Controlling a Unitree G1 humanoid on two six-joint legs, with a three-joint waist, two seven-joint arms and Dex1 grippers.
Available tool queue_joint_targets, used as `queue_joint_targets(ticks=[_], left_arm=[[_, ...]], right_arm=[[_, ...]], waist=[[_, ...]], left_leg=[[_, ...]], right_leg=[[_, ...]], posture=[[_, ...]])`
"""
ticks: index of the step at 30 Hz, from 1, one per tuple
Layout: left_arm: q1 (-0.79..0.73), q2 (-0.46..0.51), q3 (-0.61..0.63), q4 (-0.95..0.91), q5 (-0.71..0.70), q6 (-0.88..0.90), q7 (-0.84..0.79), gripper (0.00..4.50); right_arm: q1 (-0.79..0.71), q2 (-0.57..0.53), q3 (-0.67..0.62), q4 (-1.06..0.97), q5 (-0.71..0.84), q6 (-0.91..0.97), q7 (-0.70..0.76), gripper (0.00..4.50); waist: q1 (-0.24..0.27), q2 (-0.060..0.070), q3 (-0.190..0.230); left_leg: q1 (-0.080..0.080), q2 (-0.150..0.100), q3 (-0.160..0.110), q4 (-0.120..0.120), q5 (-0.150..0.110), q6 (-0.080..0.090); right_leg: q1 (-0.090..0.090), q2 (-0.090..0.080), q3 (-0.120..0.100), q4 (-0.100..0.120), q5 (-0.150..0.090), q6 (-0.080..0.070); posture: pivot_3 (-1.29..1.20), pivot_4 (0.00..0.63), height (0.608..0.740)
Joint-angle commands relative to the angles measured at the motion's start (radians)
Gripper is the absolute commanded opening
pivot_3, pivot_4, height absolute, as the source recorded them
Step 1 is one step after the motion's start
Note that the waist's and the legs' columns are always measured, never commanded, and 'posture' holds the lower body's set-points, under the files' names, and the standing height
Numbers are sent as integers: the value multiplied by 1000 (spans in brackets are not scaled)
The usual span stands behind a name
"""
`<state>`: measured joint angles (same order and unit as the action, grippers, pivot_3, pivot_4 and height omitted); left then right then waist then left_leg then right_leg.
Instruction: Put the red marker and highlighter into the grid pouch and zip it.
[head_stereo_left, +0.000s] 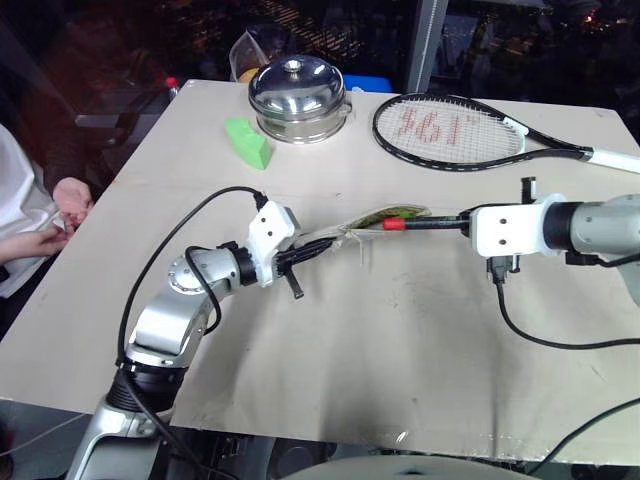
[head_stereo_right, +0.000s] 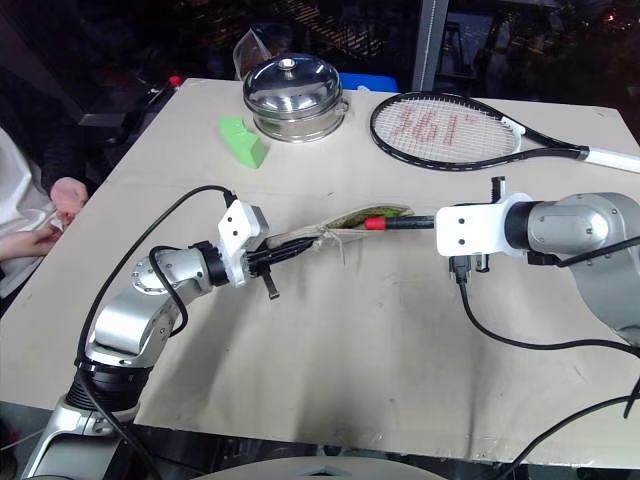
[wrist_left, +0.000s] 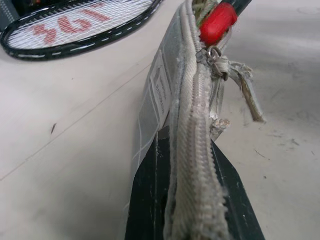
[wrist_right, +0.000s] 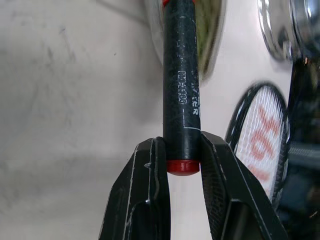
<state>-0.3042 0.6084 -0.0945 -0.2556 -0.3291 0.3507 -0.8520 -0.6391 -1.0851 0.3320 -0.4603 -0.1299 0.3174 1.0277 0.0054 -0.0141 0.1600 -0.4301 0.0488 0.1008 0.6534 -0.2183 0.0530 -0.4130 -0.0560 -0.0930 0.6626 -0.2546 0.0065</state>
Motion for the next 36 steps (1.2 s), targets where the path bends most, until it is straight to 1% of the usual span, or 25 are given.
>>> queue_joint_targets(ticks=[1, 4, 7, 9, 11, 12, 13, 14, 15, 18, 20, 22, 23, 24, 25, 27, 30, 31, 33, 36], left_arm=[[-16, -4, -12, -18, 25, -51, -12, 0], [-23, -14, -36, -19, 46, -65, -10, 0], [-18, -29, -43, -34, 49, -58, -3, 0], [-13, -36, -42, -42, 49, -52, 1, 0], [-3, -38, -35, -48, 48, -44, 6, 0], [3, -39, -26, -49, 45, -37, 11, 0], [8, -38, -16, -49, 42, -30, 17, 0], [12, -39, -2, -47, 35, -19, 25, 0], [15, -41, 9, -46, 27, -8, 32, 0], [21, -43, 40, -46, 6, 25, 54, 0], [17, -43, 47, -45, -1, 38, 61, 0], [11, -43, 49, -44, -4, 45, 62, 0], [7, -43, 49, -43, -4, 46, 59, 0], [-1, -47, 47, -41, -7, 54, 59, 0], [-8, -48, 43, -40, -10, 58, 53, 0], [-14, -51, 33, -43, -12, 66, 44, 0], [-14, -51, 23, -50, -8, 69, 35, 0], [-14, -50, 21, -52, -7, 69, 33, 0], [-14, -50, 13, -57, -3, 71, 31, 0], [-11, -50, 3, -61, 5, 68, 30, 0]], right_arm=[[-90, 69, 64, 41, -88, -79, 39, 333], [-194, 217, 154, 100, -150, -87, 56, 333], [-236, 359, 201, 168, -144, -28, 82, 333], [-222, 410, 182, 208, -96, -3, 106, 1362], [-205, 431, 143, 234, -102, -15, 65, 2201], [-195, 431, 114, 236, -104, -9, 42, 2551], [-184, 430, 71, 227, -80, 25, 31, 3134], [-169, 426, 13, 201, -30, 98, 38, 3506], [-156, 421, -39, 174, 19, 169, 52, 3506], [-106, 390, -266, 14, 288, 563, 142, 3506], [-76, 383, -412, -98, 475, 827, 176, 3506], [-52, 395, -499, -181, 593, 1019, 166, 3506], [-32, 425, -531, -225, 633, 1114, 143, 3506], [13, 478, -530, -273, 642, 1201, 91, 3506], [67, 525, -495, -309, 632, 1225, 19, 3506], [137, 671, -443, -316, 586, 1252, -135, 3506], [170, 809, -411, -288, 564, 1249, -267, 3506], [177, 839, -404, -282, 566, 1241, -293, 3506], [164, 935, -391, -233, 555, 1214, -365, 3506], [112, 1035, -386, -165, 548, 1183, -450, 3506]], waist=[[-3, 0, 0], [-6, 0, 0], [-8, 0, 0], [-4, 0, 0], [6, 0, 0], [9, 0, 0], [12, 0, 0], [12, 0, 0], [12, 0, 0], [10, 0, 0], [9, 0, 0], [4, 0, 0], [2, 1, 0], [2, 0, -1], [2, 0, -1], [3, -2, -3], [2, 3, 0], [3, 3, 0], [4, 0, -1], [3, 0, -1]], left_leg=[[0, 0, 0, 0, 0, 0], [0, 1, 0, 0, 1, -1], [-1, 1, 0, 1, 1, -1], [-1, 1, 0, 1, 1, -1], [-1, 0, 0, 1, 1, -1], [-2, 0, 0, 2, 1, -1], [-2, 0, 0, 2, 1, -1], [-2, -1, 0, 2, 1, -1], [-2, -1, 0, 2, 1, -1], [-2, -1, -1, 2, 1, -1], [-1, 0, -2, 2, 1, -1], [0, 1, -2, 1, 0, 0], [0, 1, -2, 0, -1, 3], [1, 2, -2, 0, -2, 3], [1, 4, -3, 0, -2, 3], [1, 4, -3, -1, -1, 2], [-1, 4, -1, 0, -1, 1], [-1, 3, -1, 1, 0, 1], [-1, 2, -1, 2, 0, 1], [-1, 3, -1, 1, 2, -2]], right_leg=[[0, 0, 0, 0, 0, 0], [0, 1, 0, 1, 1, -2], [0, 1, -1, 1, 1, -2], [0, 1, -1, 1, 1, -2], [0, 1, -1, 1, 1, -2], [0, 1, -1, 1, 1, -2], [0, 1, -1, 1, 1, -2], [0, 0, -1, 1, 1, -2], [0, -1, -1, 1, 1, -2], [1, -1, -1, 1, 2, -2], [1, -1, -2, 2, 2, -3], [1, -1, -2, 2, 2, -4], [1, 0, -2, 2, 3, -5], [1, 0, -2, 2, 3, -6], [1, 1, -2, 2, 4, -7], [1, 2, -2, 2, 4, -7], [-2, 2, -1, 4, 4, -7], [-2, 1, 0, 5, 4, -7], [-2, 2, -1, 5, 4, -7], [-2, 4, 0, 5, 4, -7]], posture=[[0, 150, 740], [0, 150, 740], [0, 150, 740], [0, 150, 740], [0, 150, 740], [0, 150, 740], [0, 150, 740], [0, 150, 740], [0, 150, 740], [0, 150, 740], [0, 150, 740], [0, 150, 740], [0, 150, 740], [0, 150, 740], [0, 150, 740], [0, 150, 740], [0, 150, 740], [0, 150, 740], [0, 150, 740], [0, 150, 740]])
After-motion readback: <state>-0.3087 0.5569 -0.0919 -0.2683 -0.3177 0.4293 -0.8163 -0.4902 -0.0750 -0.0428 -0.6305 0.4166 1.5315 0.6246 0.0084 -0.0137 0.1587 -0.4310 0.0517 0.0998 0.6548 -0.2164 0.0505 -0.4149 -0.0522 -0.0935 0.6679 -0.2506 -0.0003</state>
